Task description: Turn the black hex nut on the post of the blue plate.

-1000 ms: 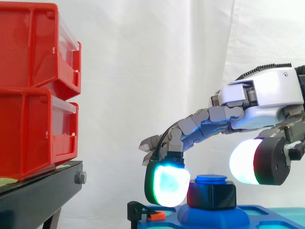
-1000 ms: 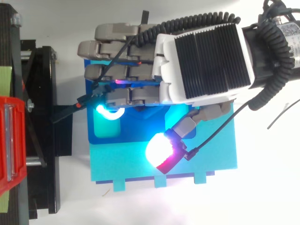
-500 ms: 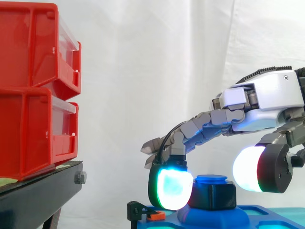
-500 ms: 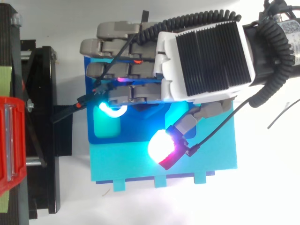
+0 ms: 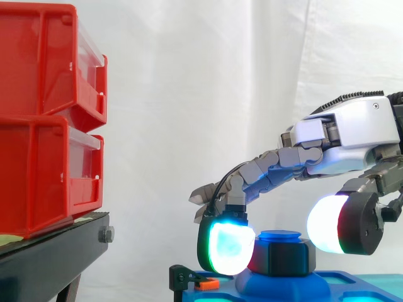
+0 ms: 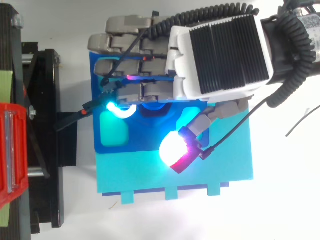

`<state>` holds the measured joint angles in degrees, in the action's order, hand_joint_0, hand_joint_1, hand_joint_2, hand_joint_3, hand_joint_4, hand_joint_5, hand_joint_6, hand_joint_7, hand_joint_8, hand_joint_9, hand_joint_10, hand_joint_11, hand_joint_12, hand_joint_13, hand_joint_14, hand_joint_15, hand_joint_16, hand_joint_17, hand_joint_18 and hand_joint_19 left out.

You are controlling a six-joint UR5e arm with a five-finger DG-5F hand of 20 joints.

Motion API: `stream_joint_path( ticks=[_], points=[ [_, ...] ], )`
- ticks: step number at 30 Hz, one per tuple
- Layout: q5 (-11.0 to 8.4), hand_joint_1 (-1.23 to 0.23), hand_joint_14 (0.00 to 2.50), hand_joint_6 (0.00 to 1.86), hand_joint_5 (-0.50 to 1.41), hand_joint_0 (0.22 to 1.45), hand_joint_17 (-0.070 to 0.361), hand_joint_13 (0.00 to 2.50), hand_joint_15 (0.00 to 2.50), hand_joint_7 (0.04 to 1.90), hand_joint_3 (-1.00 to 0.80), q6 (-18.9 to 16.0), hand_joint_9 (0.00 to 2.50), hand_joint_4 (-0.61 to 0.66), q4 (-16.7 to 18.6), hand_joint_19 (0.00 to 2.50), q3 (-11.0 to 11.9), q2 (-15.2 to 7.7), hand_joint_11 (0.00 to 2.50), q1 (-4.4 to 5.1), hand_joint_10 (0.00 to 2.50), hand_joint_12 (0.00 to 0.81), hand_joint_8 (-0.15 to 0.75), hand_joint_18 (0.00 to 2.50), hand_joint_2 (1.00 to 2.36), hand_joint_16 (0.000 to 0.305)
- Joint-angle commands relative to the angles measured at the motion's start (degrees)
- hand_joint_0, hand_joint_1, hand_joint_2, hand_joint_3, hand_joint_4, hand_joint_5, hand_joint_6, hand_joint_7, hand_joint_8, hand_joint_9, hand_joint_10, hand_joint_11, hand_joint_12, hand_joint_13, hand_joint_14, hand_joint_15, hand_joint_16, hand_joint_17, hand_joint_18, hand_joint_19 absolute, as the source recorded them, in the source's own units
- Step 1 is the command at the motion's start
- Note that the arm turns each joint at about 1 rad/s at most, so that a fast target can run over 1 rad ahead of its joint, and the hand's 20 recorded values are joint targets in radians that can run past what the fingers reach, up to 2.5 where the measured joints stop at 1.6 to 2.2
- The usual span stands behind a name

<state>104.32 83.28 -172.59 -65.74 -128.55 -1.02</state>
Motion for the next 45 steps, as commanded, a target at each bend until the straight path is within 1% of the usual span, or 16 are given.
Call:
stream_joint_path(
  ticks=[1, 19, 32, 37, 45],
  points=[
    [0.1, -0.46, 0.0, 0.5, -0.18, 0.46, 0.134, 0.06, 0.0, 0.97, -0.5, 0.04, 0.3, 0.21, -0.02, 0.11, 0.0, -0.03, 0.01, -0.21, 0.0, 0.393, 0.271, 0.0, 1.0, 0.059],
    [0.63, -0.47, 0.0, 0.5, -0.18, 0.46, 0.134, 0.07, 0.0, 0.97, -0.5, 0.13, 0.3, 0.21, 0.06, 0.11, 0.0, -0.03, 0.01, -0.65, 0.0, 0.393, 0.271, 0.0, 1.0, 0.06],
    [0.89, -0.66, 0.0, 0.5, -0.19, 0.46, 0.133, 0.07, 0.0, 0.99, -0.5, 0.57, 0.29, 0.21, -0.02, 0.1, 0.0, 0.05, 0.02, -0.82, 0.0, 0.391, 0.268, 0.0, 1.0, 0.059],
    [0.89, -0.7, 0.0, 0.5, -0.19, 0.47, 0.13, 0.09, 0.0, 1.05, -0.5, 0.57, 0.29, 0.21, 0.06, 0.1, -0.09, -0.03, 0.02, -0.82, 0.0, 0.387, 0.263, 0.01, 1.0, 0.058],
    [0.8, -0.71, 0.0, 0.5, -0.18, 0.5, 0.125, 0.11, 0.0, 1.16, -0.47, 0.57, 0.31, 0.2, 0.06, 0.11, 0.0, -0.03, 0.04, -0.82, 0.0, 0.374, 0.252, 0.04, 1.0, 0.056]
  ],
)
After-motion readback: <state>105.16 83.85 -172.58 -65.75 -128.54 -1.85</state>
